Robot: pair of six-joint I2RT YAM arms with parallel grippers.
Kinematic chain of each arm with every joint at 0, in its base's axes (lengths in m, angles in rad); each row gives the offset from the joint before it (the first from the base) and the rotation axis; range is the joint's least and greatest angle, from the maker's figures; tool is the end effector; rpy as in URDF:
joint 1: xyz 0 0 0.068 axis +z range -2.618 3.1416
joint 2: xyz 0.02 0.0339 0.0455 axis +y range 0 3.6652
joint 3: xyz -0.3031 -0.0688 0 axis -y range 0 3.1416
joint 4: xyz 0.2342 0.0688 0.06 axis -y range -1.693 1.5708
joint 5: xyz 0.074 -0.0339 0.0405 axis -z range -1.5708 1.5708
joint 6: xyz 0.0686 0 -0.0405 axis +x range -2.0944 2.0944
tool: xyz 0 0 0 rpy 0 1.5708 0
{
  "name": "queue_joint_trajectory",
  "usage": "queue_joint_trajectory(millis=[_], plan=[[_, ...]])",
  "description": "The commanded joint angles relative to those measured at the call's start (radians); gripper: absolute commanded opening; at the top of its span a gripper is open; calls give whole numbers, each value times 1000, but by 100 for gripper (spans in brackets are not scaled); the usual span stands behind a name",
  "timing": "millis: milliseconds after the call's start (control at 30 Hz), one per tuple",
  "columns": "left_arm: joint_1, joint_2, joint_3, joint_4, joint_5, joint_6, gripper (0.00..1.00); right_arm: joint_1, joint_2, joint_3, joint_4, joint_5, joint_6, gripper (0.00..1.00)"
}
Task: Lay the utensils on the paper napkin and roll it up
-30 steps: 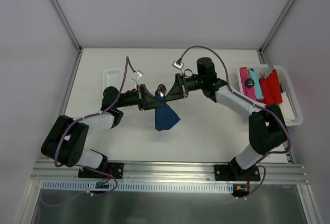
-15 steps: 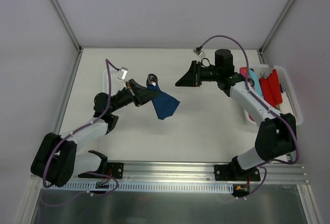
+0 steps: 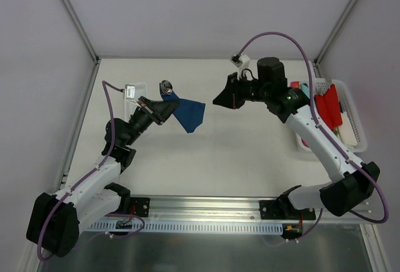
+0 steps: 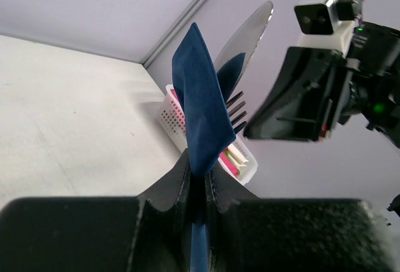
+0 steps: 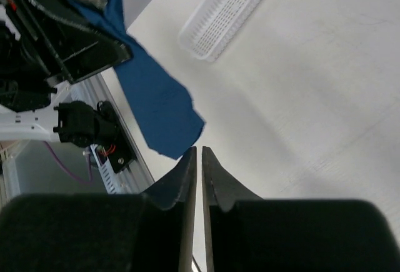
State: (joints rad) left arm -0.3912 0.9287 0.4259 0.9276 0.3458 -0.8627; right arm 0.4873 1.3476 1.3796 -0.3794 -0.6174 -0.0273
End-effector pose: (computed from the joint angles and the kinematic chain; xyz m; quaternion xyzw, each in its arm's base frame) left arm 0.1749 -0.0973 0.3531 0.0158 0.5531 -0.5612 0.6156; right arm 0.2529 0.1790 0.4323 -0.3672 0.7099 0.3669 0.4760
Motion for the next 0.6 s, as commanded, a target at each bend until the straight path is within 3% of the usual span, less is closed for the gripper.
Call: queue_joint_trajectory(millis=[0,567], plan=[[5,-27,-1,2,-42,4,0,83,-5,32,-46,59,-56,11],[-6,-44,16,-15,13,-29,0,231,111,32,79,-10,6,43]])
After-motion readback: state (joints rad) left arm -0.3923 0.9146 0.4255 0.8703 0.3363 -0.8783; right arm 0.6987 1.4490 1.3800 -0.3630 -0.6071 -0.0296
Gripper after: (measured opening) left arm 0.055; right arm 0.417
